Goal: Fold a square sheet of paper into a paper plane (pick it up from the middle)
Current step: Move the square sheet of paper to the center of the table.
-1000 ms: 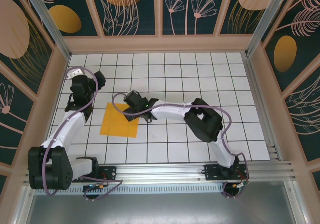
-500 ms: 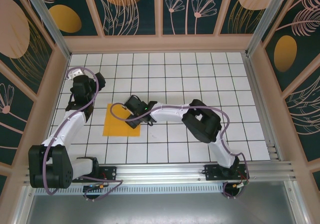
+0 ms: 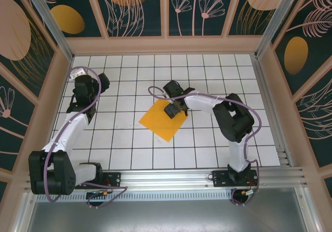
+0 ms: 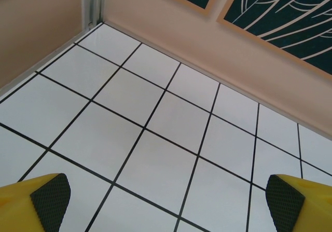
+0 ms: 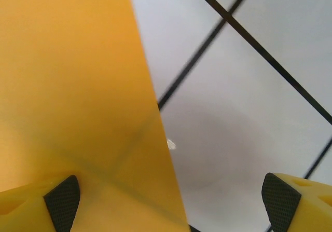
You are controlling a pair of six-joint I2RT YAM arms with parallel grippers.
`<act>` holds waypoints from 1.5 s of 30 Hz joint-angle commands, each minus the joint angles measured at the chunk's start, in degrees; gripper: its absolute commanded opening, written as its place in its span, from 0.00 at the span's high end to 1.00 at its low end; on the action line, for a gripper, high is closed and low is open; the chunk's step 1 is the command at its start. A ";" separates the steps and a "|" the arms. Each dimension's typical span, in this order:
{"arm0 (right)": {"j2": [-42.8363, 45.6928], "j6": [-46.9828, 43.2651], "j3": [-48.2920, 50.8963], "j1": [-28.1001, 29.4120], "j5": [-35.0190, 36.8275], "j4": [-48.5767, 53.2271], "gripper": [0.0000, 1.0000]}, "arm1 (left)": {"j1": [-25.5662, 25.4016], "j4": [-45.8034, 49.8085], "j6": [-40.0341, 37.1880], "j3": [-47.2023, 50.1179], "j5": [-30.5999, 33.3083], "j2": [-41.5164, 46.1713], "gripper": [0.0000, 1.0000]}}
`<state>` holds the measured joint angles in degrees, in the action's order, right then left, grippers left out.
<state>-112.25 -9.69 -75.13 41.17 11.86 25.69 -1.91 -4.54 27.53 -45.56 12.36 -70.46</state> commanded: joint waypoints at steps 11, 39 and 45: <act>-3.01 14.50 -12.08 7.70 -9.49 0.36 0.07 | 0.33 4.08 0.16 -1.61 -0.28 -0.52 0.01; 1.93 30.91 8.70 -7.65 -8.16 -4.77 0.08 | 0.33 4.89 1.03 -1.90 -1.32 -3.81 0.01; 8.32 40.92 13.87 -11.87 -0.88 -3.73 0.08 | 0.33 4.98 1.28 -1.88 -2.07 -4.30 0.02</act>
<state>-106.32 23.86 -63.75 30.70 5.15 17.37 -1.91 -0.10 27.79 -45.78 11.03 -74.04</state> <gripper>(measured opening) 0.924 0.985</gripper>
